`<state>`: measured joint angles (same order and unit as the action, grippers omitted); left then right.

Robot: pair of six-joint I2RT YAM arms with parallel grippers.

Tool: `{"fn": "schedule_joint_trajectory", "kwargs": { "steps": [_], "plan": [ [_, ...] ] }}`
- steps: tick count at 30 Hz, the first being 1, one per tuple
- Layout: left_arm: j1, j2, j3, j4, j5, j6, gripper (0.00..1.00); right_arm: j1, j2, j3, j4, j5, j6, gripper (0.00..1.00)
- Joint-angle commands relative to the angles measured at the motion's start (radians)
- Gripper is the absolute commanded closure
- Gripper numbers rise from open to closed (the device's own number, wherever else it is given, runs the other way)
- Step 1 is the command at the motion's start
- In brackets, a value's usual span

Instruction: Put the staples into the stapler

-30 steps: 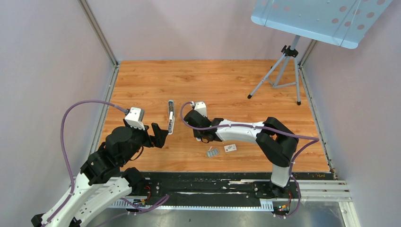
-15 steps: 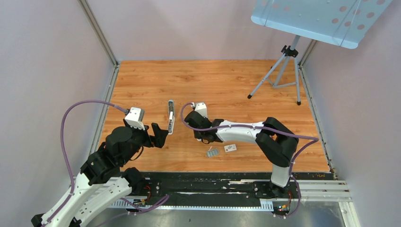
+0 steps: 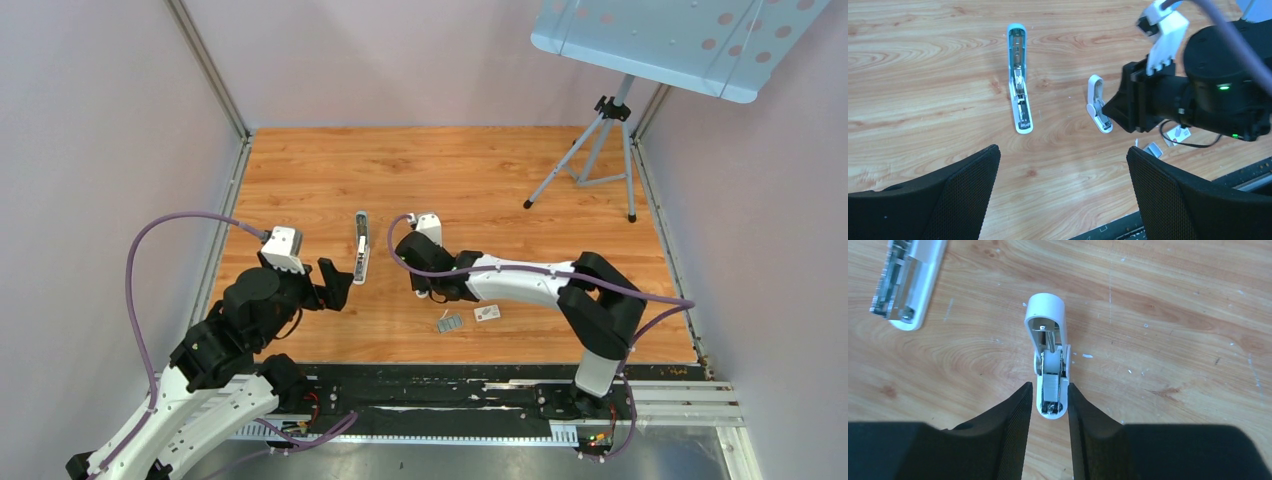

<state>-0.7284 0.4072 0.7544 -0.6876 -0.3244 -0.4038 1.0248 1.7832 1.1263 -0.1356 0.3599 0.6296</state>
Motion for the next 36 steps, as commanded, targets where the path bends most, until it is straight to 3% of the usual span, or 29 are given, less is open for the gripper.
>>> {"fn": "schedule_joint_trajectory", "kwargs": {
  "steps": [1,12,36],
  "plan": [
    [0.006,0.005,0.000,-0.019,-0.051,-0.034,0.00,-0.017,-0.099,-0.022,0.009,-0.006,-0.045,0.62],
    [0.006,0.057,-0.043,0.038,0.025,-0.088,0.02,-0.075,-0.059,-0.020,0.039,-0.071,-0.078,0.52],
    [0.006,0.051,-0.068,0.069,0.024,-0.071,0.01,-0.088,0.005,-0.082,0.066,-0.117,-0.053,0.58]
  ]
}}
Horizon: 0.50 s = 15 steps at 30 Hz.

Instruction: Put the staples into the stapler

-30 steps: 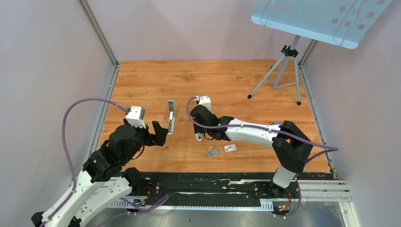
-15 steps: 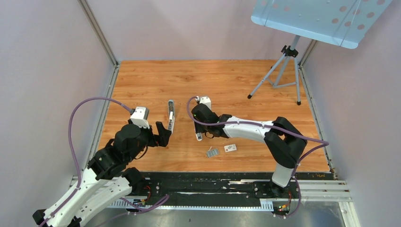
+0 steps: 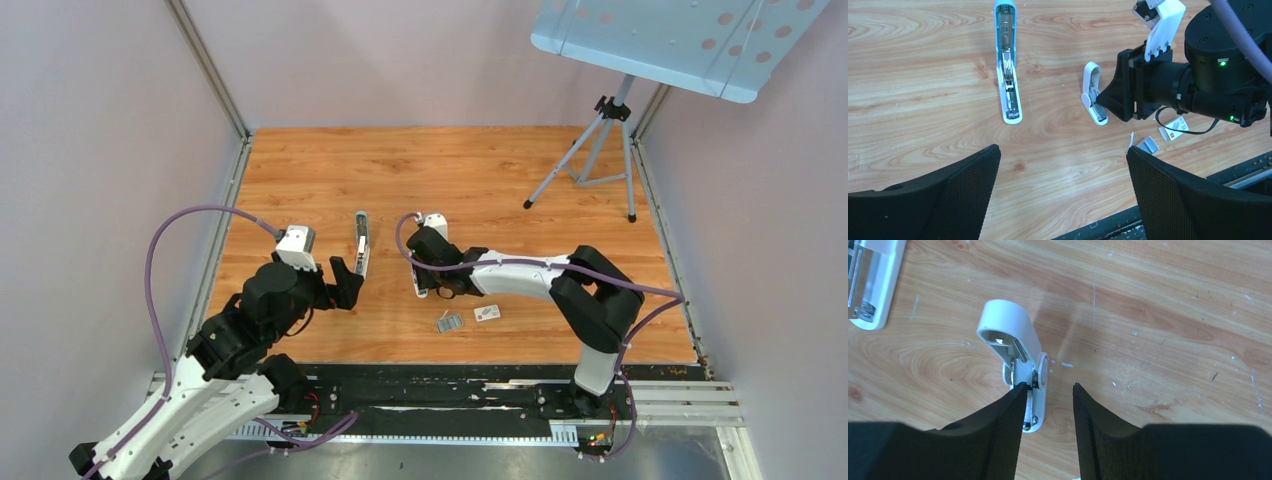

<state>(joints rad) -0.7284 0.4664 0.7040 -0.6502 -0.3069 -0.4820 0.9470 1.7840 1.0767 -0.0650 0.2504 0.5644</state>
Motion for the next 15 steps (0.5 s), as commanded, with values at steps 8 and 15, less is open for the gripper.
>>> {"fn": "schedule_joint_trajectory", "kwargs": {
  "steps": [8,15],
  "plan": [
    [0.006,0.014,-0.047,0.075,0.022,-0.027,0.01,-0.010,-0.027,-0.039,-0.002,-0.028,-0.001,0.58],
    [0.006,0.193,-0.086,0.198,0.041,-0.135,0.14,-0.024,-0.080,-0.030,-0.006,-0.103,-0.026,0.57]
  ]
}}
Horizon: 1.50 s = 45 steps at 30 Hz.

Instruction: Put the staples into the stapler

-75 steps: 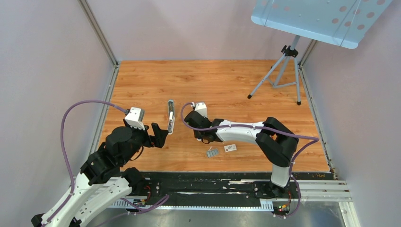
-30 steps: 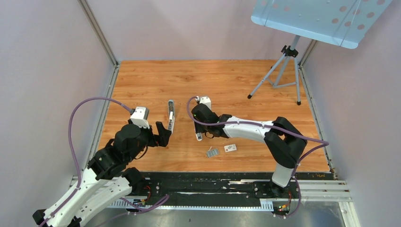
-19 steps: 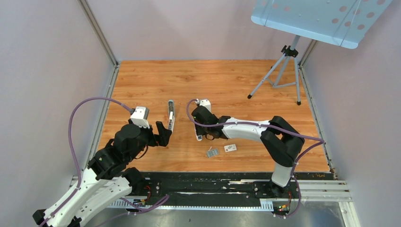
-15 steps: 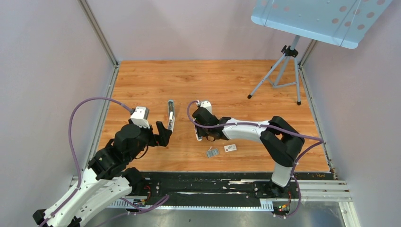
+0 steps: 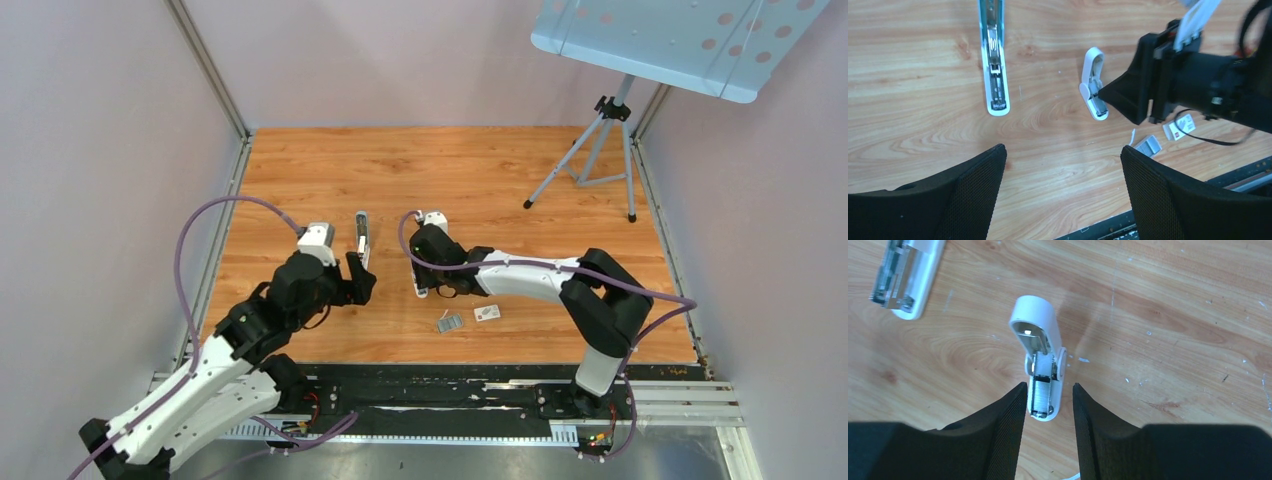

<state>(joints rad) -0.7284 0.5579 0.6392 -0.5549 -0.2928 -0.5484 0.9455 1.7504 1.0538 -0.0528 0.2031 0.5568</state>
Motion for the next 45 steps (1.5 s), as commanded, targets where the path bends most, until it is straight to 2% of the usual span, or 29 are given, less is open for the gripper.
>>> {"fn": "schedule_joint_trajectory", "kwargs": {
  "steps": [1,5,9,11,15,26,45],
  "plan": [
    [0.007,0.132,-0.022,0.130,0.035,-0.079,0.18,-0.024,-0.044,-0.008,-0.018,-0.063,-0.021,0.57],
    [0.041,0.244,-0.023,0.258,0.076,-0.116,0.29,-0.033,-0.042,-0.016,-0.015,-0.087,-0.026,0.57],
    [0.116,0.352,-0.023,0.366,0.170,-0.159,0.48,-0.043,-0.041,-0.036,0.002,-0.123,-0.020,0.58],
    [0.138,0.407,-0.019,0.416,0.193,-0.170,0.52,-0.043,-0.035,-0.042,0.005,-0.128,-0.016,0.58],
    [0.150,0.488,-0.010,0.513,0.217,-0.171,0.53,-0.045,-0.028,-0.052,0.019,-0.134,-0.013,0.58],
    [0.182,0.728,0.034,0.608,0.258,-0.165,0.57,-0.051,-0.015,-0.067,0.037,-0.135,-0.009,0.62],
    [0.189,0.925,0.087,0.678,0.271,-0.142,0.54,-0.053,-0.012,-0.117,0.045,-0.151,-0.007,0.64]
  ]
}}
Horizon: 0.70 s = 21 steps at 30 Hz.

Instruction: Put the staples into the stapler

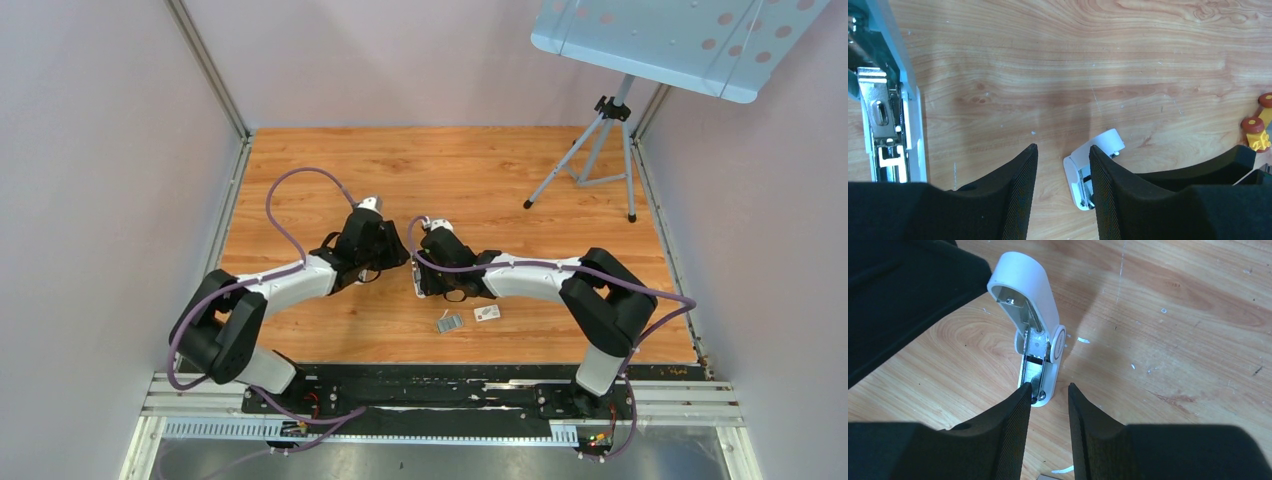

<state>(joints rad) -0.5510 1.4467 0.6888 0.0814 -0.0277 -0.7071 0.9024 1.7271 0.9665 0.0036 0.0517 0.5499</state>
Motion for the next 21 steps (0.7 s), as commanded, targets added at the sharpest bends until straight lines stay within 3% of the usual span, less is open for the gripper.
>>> {"fn": "schedule_joint_trajectory", "kwargs": {
  "steps": [1,12,21],
  "plan": [
    [0.017,0.050,0.043,0.043,0.010,0.017,0.54,-0.010,0.011,-0.031,-0.011,0.000,-0.001,0.64],
    [0.040,0.129,0.094,0.055,0.012,0.019,0.53,-0.009,0.022,-0.034,-0.012,0.009,-0.015,0.66],
    [0.039,0.182,0.080,0.174,0.160,0.037,0.51,-0.010,0.037,-0.027,-0.012,0.007,-0.027,0.66]
  ]
}}
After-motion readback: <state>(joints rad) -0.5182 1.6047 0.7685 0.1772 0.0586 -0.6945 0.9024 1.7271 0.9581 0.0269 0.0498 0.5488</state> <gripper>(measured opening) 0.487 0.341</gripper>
